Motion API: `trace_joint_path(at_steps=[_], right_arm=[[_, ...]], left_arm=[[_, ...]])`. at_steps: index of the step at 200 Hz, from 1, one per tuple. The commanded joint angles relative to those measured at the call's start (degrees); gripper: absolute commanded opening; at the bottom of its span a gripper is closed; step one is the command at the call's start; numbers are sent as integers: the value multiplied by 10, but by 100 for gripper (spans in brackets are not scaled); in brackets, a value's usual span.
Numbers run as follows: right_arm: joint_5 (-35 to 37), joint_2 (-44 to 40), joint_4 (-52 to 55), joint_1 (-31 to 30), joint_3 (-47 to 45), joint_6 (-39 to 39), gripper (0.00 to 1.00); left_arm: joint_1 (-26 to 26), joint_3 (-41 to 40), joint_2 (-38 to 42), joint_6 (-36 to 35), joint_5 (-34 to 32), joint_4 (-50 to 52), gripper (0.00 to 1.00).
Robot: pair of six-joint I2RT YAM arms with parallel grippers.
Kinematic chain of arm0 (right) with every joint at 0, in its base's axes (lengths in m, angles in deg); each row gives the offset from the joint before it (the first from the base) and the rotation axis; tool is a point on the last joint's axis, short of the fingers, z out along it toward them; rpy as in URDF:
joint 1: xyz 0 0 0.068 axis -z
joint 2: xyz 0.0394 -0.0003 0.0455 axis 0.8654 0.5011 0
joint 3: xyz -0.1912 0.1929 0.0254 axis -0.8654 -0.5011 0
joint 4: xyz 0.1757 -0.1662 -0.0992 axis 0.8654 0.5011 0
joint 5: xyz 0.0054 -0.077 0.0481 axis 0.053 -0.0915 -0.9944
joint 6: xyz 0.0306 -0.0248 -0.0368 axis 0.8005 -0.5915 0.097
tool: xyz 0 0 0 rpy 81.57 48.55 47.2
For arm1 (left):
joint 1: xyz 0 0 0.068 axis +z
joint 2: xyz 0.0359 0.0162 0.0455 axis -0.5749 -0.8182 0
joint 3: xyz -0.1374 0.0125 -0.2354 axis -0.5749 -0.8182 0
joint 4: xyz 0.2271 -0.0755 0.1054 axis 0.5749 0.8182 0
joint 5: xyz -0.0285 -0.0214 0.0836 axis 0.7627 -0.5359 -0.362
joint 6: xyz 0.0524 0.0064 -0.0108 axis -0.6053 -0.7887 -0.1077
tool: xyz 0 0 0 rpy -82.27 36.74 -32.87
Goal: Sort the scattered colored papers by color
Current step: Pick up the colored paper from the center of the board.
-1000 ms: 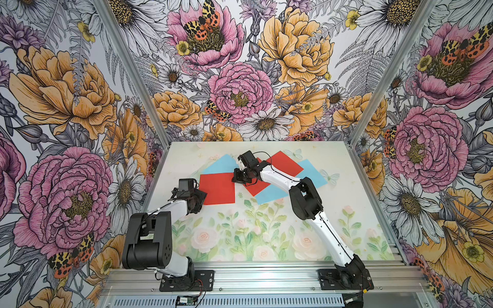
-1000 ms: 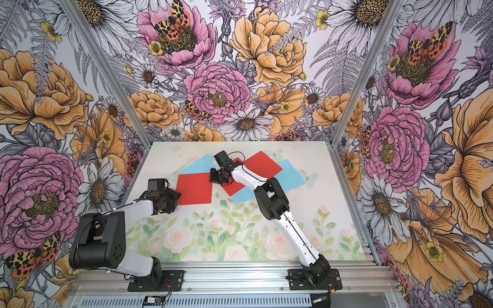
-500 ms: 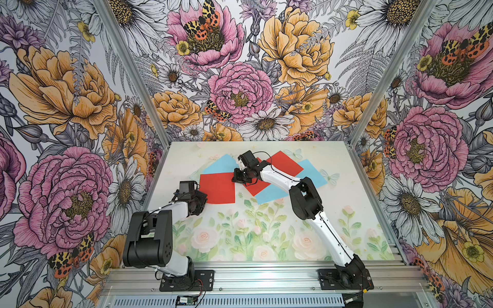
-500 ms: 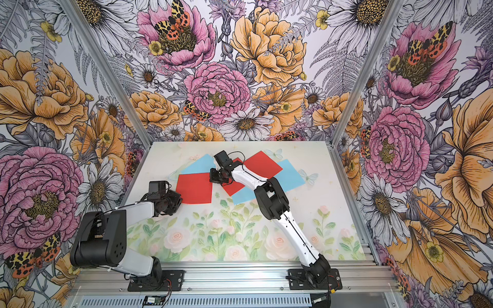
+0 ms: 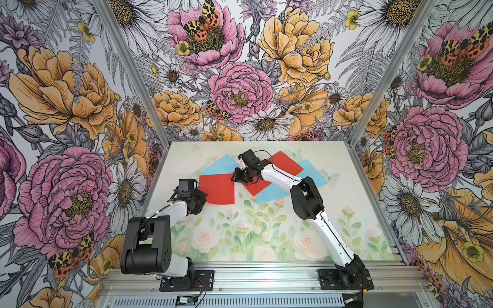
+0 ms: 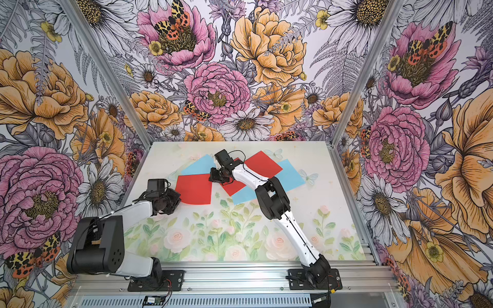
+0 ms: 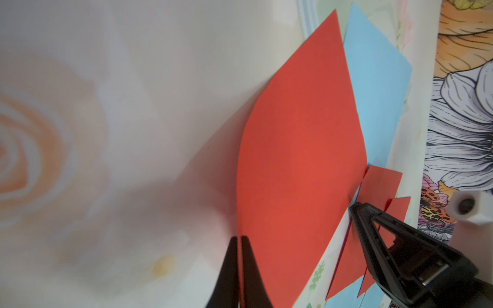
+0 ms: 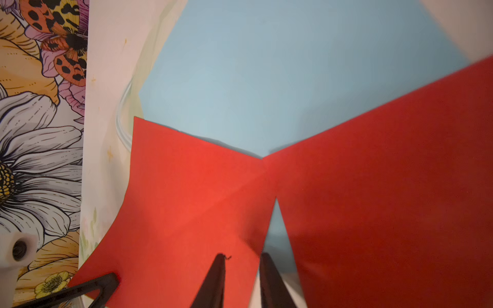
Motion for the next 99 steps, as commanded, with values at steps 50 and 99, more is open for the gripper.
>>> trace_joint_path(at_steps=[50,99], right_arm=[[52,-306,102,80,-152,-138,45],[34,-455,106,124,-358,-166,48]], left_arm=[[-40,132,3,-159,175,113,0],[-149,249,-82,-246,212,336,0]])
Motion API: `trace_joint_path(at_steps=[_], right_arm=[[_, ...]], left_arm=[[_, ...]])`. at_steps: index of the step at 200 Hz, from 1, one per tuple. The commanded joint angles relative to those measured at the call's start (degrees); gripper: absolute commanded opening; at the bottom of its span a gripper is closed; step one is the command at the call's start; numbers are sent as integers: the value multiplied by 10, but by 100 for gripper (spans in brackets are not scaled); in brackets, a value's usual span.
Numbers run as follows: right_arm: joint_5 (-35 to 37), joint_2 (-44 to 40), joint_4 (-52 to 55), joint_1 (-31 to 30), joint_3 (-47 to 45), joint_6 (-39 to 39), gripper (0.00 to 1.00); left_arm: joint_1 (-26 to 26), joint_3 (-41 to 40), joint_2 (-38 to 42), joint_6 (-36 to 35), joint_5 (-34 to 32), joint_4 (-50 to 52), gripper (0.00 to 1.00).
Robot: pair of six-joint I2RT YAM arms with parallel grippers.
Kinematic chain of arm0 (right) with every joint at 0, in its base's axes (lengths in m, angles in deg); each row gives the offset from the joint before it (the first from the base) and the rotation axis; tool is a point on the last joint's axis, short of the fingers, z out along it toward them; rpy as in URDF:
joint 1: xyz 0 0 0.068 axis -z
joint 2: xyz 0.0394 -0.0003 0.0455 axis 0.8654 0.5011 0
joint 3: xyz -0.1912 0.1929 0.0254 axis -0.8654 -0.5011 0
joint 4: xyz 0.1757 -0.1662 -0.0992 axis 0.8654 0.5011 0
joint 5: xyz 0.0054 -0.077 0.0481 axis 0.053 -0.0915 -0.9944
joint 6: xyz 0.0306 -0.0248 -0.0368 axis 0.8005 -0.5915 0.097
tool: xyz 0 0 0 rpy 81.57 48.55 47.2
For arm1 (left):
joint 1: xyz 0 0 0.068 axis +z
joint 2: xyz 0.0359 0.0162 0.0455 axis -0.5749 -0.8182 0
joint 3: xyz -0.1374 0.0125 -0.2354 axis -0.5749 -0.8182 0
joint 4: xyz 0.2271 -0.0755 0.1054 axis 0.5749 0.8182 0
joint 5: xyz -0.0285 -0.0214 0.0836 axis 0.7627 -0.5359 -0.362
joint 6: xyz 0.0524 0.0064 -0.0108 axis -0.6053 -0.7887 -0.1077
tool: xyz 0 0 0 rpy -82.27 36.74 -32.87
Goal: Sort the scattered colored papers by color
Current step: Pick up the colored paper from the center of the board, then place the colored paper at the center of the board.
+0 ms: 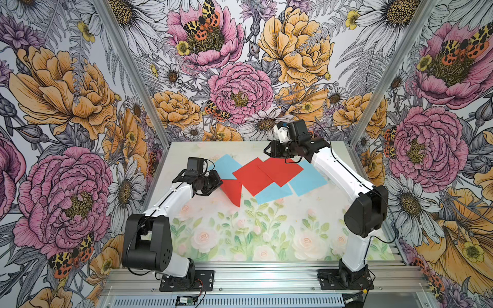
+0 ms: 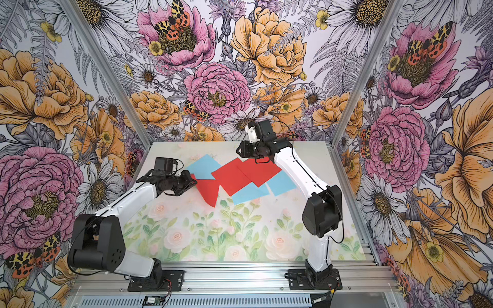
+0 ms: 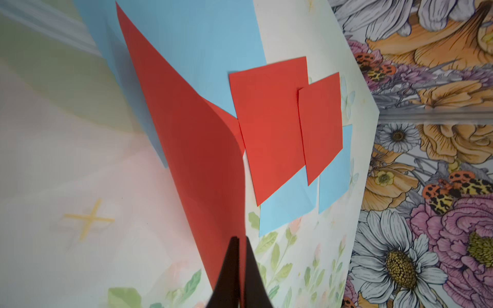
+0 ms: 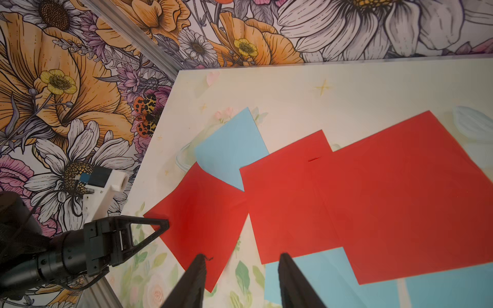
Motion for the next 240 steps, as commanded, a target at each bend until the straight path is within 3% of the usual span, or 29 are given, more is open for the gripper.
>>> trace_joint_path(at_steps=[1,37,88,173,208,240], right_arm=[[-3,-12,31,2,-82,-33,48],[-31,-39,31,3,-138,-38,49],[-81,-40,28,-1,-162,-46,49],[-139,-11,12,-12,-188,-52,48],[-196,16,-5,-35,-185,-57,46],[-189,45,-11,-53,-193,-59,46]], left_arm=[[-37,27,-18,-60,54,146,0],[-99,75,-48,-107,5,298,0],[-157,149,-65,-113,-173,464,0],[-156,182,-134,-182,-398,477,0],[-155,200,-167,-221,-417,444,0],[-156,196,-170,-255,-402,428,0]])
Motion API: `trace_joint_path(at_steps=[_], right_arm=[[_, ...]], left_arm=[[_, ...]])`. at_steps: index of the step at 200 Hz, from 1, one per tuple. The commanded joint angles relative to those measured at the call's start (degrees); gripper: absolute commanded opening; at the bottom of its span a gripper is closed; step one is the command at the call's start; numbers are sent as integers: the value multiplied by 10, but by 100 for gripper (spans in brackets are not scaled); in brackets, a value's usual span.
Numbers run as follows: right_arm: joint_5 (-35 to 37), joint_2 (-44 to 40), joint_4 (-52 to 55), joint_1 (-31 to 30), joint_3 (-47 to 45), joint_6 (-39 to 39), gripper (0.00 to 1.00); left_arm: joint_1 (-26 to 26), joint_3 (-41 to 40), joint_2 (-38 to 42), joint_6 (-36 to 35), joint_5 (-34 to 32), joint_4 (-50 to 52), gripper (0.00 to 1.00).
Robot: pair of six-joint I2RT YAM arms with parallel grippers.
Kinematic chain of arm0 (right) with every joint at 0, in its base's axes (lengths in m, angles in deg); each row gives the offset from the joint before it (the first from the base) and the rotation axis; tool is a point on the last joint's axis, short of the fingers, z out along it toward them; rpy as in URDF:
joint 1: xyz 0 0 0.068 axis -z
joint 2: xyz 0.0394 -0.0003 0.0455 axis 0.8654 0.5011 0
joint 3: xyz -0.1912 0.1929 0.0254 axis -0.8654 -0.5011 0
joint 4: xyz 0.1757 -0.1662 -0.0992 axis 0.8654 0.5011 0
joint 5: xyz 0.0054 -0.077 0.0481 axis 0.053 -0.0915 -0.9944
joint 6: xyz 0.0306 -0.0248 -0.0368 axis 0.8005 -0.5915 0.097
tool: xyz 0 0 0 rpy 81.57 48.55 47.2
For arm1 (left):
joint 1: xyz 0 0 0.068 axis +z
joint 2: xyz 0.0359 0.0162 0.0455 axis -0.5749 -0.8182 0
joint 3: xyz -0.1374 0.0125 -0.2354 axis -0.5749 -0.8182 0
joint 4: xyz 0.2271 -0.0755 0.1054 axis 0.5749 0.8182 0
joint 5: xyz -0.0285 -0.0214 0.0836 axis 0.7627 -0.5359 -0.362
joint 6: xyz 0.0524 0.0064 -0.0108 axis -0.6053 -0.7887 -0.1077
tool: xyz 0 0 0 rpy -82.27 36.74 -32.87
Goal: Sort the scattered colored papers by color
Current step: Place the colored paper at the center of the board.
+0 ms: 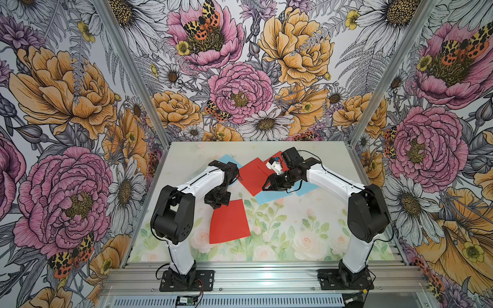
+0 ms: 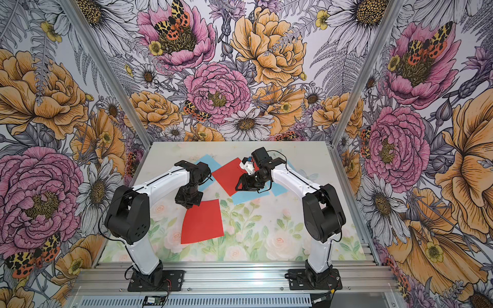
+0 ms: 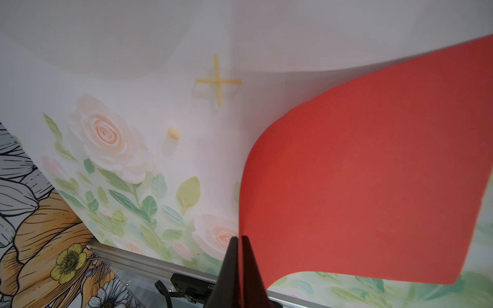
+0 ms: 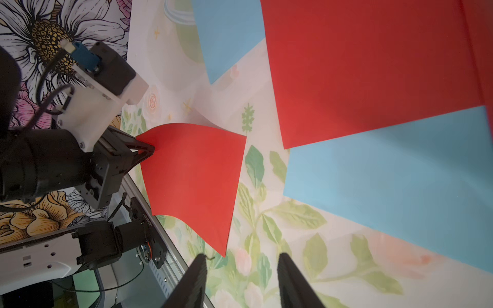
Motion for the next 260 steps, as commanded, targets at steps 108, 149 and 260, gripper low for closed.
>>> trace_joint_path(at_steps=[108,149,260], right_arm=[[-25,75,-41,-18,59,19,46],[-44,95,-40,-18,86,30,46],[-82,132,-40,-24,116,50,45]], left_arm=[[-11,-19,17,-133,-21,-27,0],[-32,-5,-1,-143,-38,-11,0],[-68,-8,-1,-146,-79,5,0]])
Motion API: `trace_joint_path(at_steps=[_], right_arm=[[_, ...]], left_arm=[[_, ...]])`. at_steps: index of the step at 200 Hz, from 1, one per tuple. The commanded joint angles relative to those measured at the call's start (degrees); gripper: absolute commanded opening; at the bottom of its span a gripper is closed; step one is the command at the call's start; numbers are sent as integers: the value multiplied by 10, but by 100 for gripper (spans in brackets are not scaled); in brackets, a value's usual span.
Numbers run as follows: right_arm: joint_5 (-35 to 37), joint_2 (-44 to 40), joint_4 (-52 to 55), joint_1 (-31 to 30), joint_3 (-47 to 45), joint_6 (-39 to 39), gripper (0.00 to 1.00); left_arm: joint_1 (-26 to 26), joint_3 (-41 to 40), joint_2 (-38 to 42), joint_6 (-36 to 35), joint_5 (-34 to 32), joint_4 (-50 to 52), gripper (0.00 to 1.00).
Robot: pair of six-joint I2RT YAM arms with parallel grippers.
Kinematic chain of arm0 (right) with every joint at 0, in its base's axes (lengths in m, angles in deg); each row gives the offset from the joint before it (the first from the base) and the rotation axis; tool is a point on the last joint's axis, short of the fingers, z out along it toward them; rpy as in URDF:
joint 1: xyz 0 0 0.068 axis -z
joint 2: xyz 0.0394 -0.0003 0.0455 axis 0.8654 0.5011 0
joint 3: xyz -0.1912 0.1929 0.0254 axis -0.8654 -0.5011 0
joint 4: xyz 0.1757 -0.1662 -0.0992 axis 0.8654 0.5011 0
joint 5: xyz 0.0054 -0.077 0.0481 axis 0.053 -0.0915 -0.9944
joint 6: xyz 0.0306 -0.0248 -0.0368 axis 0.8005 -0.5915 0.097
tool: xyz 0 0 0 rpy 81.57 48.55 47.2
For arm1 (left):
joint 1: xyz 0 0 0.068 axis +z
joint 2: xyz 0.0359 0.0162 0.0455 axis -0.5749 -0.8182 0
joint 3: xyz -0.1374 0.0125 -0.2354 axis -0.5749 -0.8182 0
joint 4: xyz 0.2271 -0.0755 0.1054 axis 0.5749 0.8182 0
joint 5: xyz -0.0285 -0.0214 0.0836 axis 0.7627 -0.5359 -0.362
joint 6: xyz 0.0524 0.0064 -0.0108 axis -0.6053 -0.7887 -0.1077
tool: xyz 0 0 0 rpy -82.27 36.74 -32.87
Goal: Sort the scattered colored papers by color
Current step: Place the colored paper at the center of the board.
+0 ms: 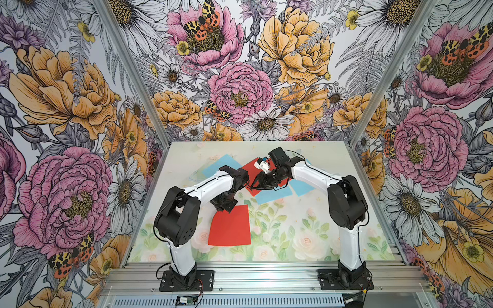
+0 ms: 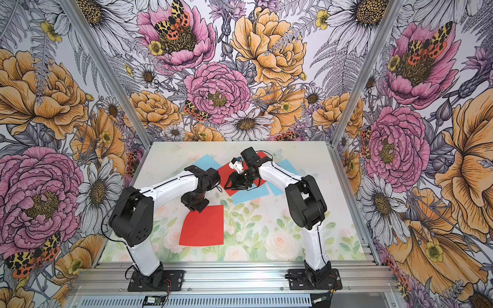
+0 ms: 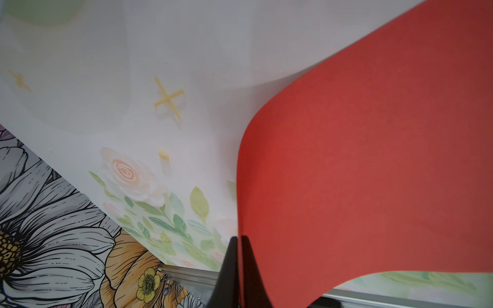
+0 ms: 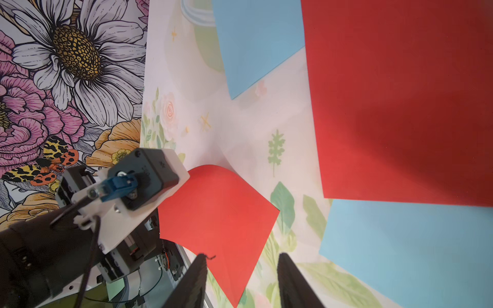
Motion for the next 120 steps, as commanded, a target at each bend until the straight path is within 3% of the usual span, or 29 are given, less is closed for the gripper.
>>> trace_joint_path(at_steps=[1,67,120], right_arm=[[-22,15,-5,-9,14,11,45],[-14,23,-7,-48,-18,13,32],[-22,83,-7,-89,6,34,6]], left_arm=[[4,6,-1,-7,-28,1,0],[6,15,-43,-10,-30,-1,0],[17,15,-42,-10,-30,-2,0]])
